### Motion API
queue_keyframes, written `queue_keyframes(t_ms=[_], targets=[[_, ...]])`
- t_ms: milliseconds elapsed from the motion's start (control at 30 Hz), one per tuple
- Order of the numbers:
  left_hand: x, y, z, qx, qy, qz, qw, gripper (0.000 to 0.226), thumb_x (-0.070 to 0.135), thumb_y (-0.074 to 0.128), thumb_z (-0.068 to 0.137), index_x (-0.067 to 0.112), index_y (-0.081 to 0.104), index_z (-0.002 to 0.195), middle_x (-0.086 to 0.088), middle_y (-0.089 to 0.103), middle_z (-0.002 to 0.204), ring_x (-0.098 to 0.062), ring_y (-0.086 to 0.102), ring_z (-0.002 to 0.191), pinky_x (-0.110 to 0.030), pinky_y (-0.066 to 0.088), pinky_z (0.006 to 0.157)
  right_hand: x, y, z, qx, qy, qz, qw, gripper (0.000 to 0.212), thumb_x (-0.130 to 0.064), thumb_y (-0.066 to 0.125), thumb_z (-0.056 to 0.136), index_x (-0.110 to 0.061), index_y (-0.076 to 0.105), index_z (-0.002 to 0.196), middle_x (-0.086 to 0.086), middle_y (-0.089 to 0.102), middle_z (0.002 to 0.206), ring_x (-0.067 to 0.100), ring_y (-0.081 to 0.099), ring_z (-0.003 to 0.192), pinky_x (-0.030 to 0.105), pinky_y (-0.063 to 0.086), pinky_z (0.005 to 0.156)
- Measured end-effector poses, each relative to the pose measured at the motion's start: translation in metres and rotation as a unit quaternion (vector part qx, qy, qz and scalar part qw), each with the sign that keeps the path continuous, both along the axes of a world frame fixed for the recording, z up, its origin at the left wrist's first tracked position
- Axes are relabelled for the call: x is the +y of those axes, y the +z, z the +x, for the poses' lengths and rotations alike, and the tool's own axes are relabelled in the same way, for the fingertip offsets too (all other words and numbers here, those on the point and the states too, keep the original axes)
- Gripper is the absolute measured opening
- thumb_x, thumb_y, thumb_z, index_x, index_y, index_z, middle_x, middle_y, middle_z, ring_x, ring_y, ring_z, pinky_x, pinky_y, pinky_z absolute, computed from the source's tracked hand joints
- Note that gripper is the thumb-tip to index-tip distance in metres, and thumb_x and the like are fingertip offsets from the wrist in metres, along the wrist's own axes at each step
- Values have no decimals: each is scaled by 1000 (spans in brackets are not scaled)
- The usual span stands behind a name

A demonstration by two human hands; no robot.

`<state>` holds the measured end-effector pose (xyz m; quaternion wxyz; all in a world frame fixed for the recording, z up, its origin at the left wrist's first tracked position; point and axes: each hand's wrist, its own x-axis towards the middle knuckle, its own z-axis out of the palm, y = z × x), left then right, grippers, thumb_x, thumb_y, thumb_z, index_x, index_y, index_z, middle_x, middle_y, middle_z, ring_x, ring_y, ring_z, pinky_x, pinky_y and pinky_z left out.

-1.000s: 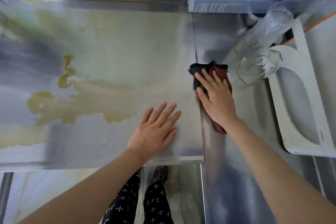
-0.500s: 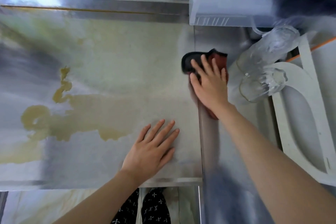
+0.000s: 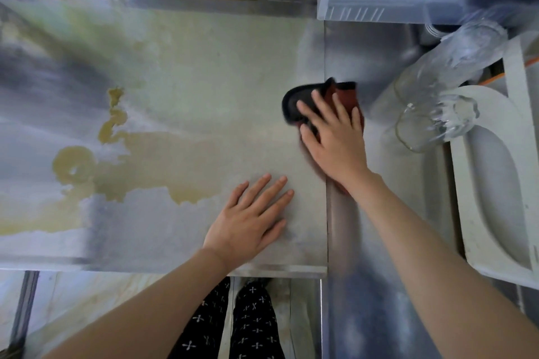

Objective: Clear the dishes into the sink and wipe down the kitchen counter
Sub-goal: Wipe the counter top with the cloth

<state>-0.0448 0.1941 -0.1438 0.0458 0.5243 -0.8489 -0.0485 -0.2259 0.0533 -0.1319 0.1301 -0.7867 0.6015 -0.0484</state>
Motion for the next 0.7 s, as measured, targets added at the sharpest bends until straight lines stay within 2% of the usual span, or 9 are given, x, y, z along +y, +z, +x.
queue_keyframes(t_ms=[133, 200, 267, 333, 400, 500, 567, 633, 700], targets=[[-1, 1, 0, 1, 0, 9, 1000, 47, 43, 39, 93, 25, 44, 136, 2, 40, 145, -20, 29, 136, -39, 26, 108, -29, 2, 18, -5, -144, 23, 989, 47, -41, 25, 99, -37, 24, 145, -4, 12, 158, 27, 5, 145, 51, 1, 114], [-1, 0, 1, 4, 1, 9, 1000, 47, 43, 39, 93, 25, 43, 136, 2, 39, 146, -19, 29, 136, -39, 26, 108, -23, 3, 28, -15, -81, 22, 996, 47, -41, 25, 98, -34, 27, 145, -4, 14, 158, 30, 6, 145, 53, 3, 114], [-1, 0, 1, 7, -1, 10, 1000, 47, 43, 39, 93, 25, 44, 136, 2, 39, 146, -20, 30, 136, -39, 27, 107, -10, 3, 26, -11, 63, 14, 998, 51, -45, 22, 95, -33, 33, 143, -5, 20, 156, 30, 12, 144, 53, 9, 113], [-1, 1, 0, 18, 0, 6, 1000, 46, 42, 37, 94, 24, 45, 135, 2, 40, 145, -19, 32, 135, -39, 27, 107, -12, 5, 14, 11, 145, 24, 989, 54, -48, 18, 92, -36, 33, 143, -9, 22, 155, 27, 14, 144, 50, 10, 113], [-1, 0, 0, 26, 4, -3, 1000, 45, 42, 37, 94, 24, 45, 134, 2, 42, 144, -19, 34, 134, -39, 28, 106, -29, 3, 5, 17, 93, 12, 995, 52, -48, 20, 93, -37, 32, 143, -9, 21, 155, 25, 14, 144, 49, 10, 113], [-1, -1, -1, 29, 2, -5, 1000, 45, 42, 37, 94, 25, 44, 134, 2, 42, 144, -19, 33, 134, -40, 29, 106, -56, 1, 12, 8, -107, 12, 994, 47, -41, 25, 99, -35, 26, 145, -5, 15, 157, 26, 9, 145, 50, 4, 115], [-1, -2, -1, 32, 1, -9, 999, 44, 42, 35, 95, 25, 46, 134, 2, 43, 143, -19, 34, 134, -40, 30, 105, -59, 1, 27, 1, -143, 14, 990, 47, -40, 25, 99, -34, 24, 146, -3, 13, 158, 28, 6, 145, 50, 2, 115], [-1, -2, -1, 34, 0, -13, 999, 44, 41, 36, 94, 24, 47, 133, 2, 44, 143, -20, 35, 133, -40, 31, 104, -46, 1, 37, -15, -70, 14, 997, 47, -41, 25, 98, -33, 29, 145, -4, 15, 157, 29, 8, 145, 51, 4, 114], [-1, -2, -1, 30, -2, -13, 999, 44, 41, 37, 94, 24, 48, 133, 1, 44, 143, -20, 37, 133, -40, 32, 104, -26, 3, 35, -18, 52, 14, 998, 50, -45, 22, 95, -33, 33, 143, -5, 20, 156, 29, 12, 144, 50, 8, 114]])
